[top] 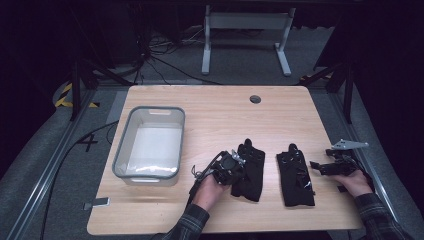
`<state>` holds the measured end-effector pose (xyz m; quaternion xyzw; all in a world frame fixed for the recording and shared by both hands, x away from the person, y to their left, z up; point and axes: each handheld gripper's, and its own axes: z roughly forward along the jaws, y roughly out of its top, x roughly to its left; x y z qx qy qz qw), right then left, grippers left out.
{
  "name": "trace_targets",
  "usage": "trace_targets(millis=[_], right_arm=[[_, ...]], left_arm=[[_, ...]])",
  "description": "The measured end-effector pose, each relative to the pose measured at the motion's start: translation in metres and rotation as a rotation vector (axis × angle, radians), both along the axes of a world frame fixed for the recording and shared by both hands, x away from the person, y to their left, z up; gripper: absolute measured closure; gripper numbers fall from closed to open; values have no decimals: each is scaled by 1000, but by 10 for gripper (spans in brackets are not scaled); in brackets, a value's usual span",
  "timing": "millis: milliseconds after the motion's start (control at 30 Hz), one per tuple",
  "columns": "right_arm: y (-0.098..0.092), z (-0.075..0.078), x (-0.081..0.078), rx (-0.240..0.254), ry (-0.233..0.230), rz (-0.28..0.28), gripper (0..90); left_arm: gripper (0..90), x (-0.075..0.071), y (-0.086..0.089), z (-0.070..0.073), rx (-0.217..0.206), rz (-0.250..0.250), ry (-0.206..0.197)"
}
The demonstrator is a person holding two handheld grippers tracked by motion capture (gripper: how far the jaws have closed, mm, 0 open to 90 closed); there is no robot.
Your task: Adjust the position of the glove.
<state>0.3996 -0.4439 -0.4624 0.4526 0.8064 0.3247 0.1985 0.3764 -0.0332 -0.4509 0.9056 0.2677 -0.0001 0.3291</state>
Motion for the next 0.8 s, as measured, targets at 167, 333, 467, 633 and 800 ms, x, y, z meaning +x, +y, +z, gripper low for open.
trace_targets(millis=[167, 333, 467, 633, 800], right_arm=[[0, 0, 0, 0, 0, 0, 92], [0, 0, 0, 0, 0, 0, 92], [-3, 1, -3, 7, -10, 16, 192], [-5, 11, -9, 53, -31, 49, 347], [6, 24, -22, 110, -47, 159, 636]], left_arm=[[898, -5, -4, 1, 5, -23, -12], [871, -3, 0, 6, -21, -8, -35], [817, -1, 5, 11, -46, 4, -55], [801, 2, 10, 13, -65, 24, -65], [840, 4, 10, 13, -62, 15, -71]])
